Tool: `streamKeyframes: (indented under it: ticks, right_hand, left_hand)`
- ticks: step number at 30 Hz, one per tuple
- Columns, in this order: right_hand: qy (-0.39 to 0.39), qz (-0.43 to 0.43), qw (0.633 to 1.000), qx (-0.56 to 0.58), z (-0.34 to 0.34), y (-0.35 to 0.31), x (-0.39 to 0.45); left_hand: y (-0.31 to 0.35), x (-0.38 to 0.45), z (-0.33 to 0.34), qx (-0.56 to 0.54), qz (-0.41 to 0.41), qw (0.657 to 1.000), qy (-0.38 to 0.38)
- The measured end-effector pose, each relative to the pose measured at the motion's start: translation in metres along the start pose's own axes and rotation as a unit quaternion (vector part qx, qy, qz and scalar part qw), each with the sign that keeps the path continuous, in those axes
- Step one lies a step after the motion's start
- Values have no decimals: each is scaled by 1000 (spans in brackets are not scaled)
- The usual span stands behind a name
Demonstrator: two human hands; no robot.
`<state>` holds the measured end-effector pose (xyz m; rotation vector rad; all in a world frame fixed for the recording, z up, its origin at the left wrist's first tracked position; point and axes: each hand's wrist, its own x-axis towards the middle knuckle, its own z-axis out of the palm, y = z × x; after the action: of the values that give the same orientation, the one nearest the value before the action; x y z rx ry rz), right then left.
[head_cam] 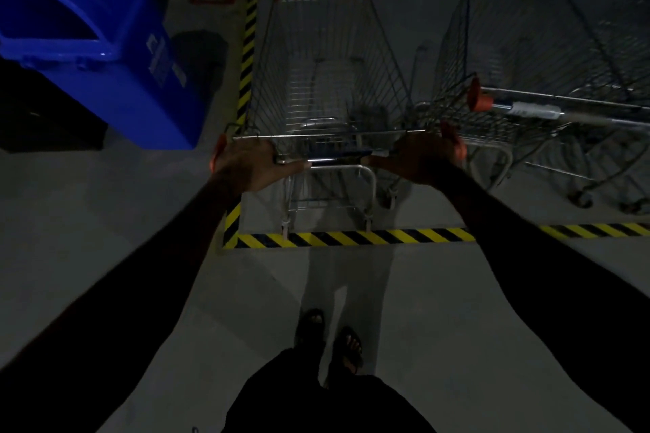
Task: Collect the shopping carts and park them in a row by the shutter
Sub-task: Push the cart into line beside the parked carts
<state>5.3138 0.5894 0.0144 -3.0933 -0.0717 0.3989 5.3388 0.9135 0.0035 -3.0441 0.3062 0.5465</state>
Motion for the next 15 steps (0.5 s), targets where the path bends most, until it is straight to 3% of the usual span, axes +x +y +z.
streamKeyframes:
  ticks: [3, 5, 8, 10, 13, 15]
  right_hand:
    - [9, -13, 999, 48, 6, 1, -1]
    - [36, -28, 995, 86, 10, 5, -7]
    - [104, -50, 993, 32, 9, 12, -25]
    - [157, -55, 981, 103, 9, 24, -40]
    - [220, 39, 944, 242, 11, 48, -77]
    - [247, 127, 919, 280, 16, 70, -110]
  left_hand:
    - [-1, 5, -3, -35, 30, 999, -19]
    - [2, 7, -6, -85, 94, 991, -34]
    - [20, 16, -12, -119, 194, 974, 22]
    - [44, 22, -16, -117, 234, 962, 81]
    - [98, 28, -14, -86, 297, 932, 192]
    - [148, 19, -19, -81, 314, 925, 197]
